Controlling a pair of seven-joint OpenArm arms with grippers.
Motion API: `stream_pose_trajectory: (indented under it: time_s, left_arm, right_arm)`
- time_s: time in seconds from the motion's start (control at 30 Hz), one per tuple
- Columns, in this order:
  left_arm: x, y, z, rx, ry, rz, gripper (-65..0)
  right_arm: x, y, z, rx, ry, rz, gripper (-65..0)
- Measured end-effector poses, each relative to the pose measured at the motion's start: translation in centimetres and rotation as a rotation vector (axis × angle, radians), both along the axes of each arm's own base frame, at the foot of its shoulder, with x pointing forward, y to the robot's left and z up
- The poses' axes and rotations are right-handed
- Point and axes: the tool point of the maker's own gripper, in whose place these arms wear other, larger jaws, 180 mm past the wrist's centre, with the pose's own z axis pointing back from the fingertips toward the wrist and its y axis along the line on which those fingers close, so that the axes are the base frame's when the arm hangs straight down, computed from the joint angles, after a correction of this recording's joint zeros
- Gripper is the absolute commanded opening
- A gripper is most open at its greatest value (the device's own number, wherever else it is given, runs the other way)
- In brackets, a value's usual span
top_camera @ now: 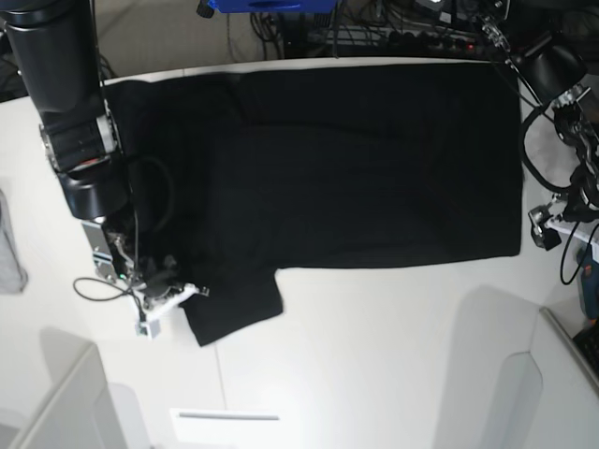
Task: Fold the T-shirt properly
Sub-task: 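Grasp the hem corners with both grippers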
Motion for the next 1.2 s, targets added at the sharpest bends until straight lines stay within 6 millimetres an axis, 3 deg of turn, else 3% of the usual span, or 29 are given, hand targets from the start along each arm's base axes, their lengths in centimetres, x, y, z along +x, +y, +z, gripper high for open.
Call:
stream_pose_trajectory:
  time_s: [0.13,0.33,0.47,0.83,1.0,1.1,1.2]
  left_arm:
    - [1.7,0.2,-2.2,-0.03,-0.021,0.022,-2.6]
    - [4.1,-3.0,-5.4,-0.062,0.016,-0.08,-2.6]
    - [3.6,-1.9,-6.4,-0.045,0.026,-0.042,-2.8]
    - [6.3,-2.7,-6.8,-0.073,0.008,-0.061,-3.3]
    - [7.4,-4.5,-7.0,-0.061,0.014,-0.112,-17.8]
    - [7.2,-4.1,-7.4,-0.065,0.009,-0.099,-22.1]
    - [7.3,-3.8,-7.6,-0.073,0.002,-0.088,-22.4]
  right_arm:
    - [0.0,0.0,0.0,0.0,0.0,0.0,-65.0]
    - [0.0,0.0,0.0,-0.001,0.002,0.002,-65.0]
    - [0.0,0.0,0.0,-0.001,0.002,0.002,-65.0]
    - [0.0,0.0,0.0,0.002,0.002,0.0,-65.0]
    - [0.0,0.0,0.0,0.002,0.003,0.001,-65.0]
    - [0.0,0.0,0.0,0.002,0.002,0.001,-65.0]
    - [0.0,0.0,0.0,0.001,0.003,0.001,-65.0]
